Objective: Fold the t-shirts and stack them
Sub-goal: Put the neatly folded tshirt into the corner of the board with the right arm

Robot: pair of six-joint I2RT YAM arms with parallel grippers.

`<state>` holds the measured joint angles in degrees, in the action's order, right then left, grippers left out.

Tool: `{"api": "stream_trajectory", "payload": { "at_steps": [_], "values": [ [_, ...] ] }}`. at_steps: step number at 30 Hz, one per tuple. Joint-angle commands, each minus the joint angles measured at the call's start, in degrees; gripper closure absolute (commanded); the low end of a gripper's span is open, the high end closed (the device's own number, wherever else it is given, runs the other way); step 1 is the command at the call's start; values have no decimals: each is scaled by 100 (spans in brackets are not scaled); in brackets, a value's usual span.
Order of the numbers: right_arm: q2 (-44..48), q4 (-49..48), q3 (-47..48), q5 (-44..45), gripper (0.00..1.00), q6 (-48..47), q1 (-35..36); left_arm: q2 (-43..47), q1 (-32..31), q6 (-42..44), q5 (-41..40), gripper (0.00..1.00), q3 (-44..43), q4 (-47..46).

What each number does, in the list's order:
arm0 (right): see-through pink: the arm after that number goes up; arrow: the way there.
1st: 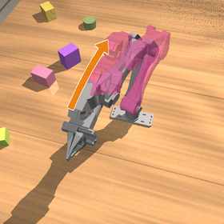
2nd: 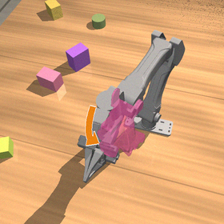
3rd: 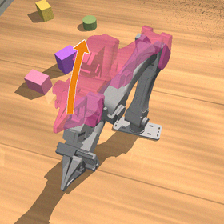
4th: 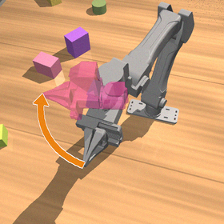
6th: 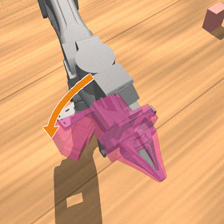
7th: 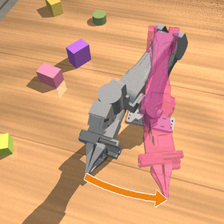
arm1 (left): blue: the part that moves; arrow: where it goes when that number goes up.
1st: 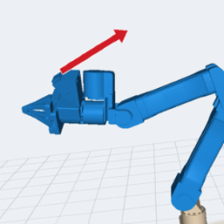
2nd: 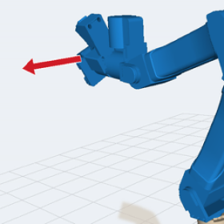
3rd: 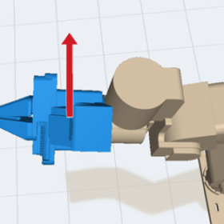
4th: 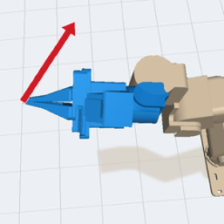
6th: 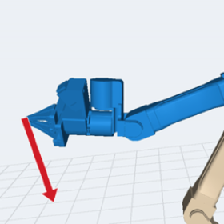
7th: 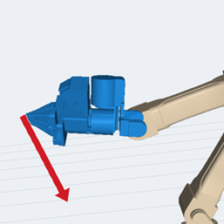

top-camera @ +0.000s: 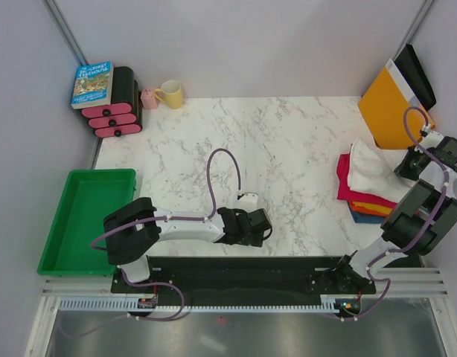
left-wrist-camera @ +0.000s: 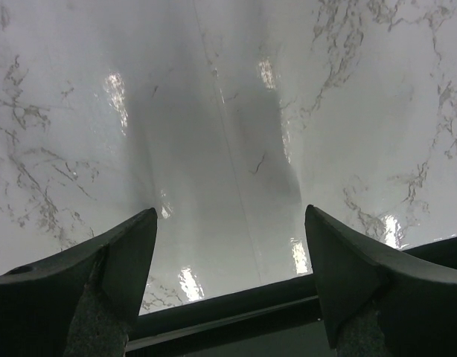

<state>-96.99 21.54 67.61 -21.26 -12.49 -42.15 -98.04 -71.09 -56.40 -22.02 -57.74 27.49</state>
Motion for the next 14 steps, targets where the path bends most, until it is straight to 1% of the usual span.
{"api": "stream_trajectory", "payload": {
  "at_steps": [1,2,4,5,7,8,10,11,13,14],
  "values": [
    [1100,-54,120,-1282,86,-526,119,259,-168,-450,-382,12,-159,125],
    [1303,-36,129,-1285,76,-570,172,233,-203,-503,-391,12,-168,126],
    [1777,261,234,-1267,67,-780,461,136,-256,-547,-382,12,-247,126],
    [1928,333,269,-1102,55,-790,715,92,-274,-565,-373,13,-282,134],
    [2280,621,322,-1056,42,-877,945,-74,-335,-582,-338,13,-431,160],
    [2377,710,323,-1065,31,-921,1163,-127,-370,-600,-321,13,-553,204],
    [2649,956,218,-1030,23,-1122,1419,-285,-440,-609,-294,13,-677,266],
    [2746,975,139,-977,21,-1167,1673,-338,-467,-609,-303,13,-834,310],
    [3045,1010,-99,-977,19,-1159,1885,-435,-528,-626,-320,13,-976,459],
    [3141,1001,-247,-1020,16,-1159,2051,-453,-537,-661,-312,13,-1072,520]
  ]
}}
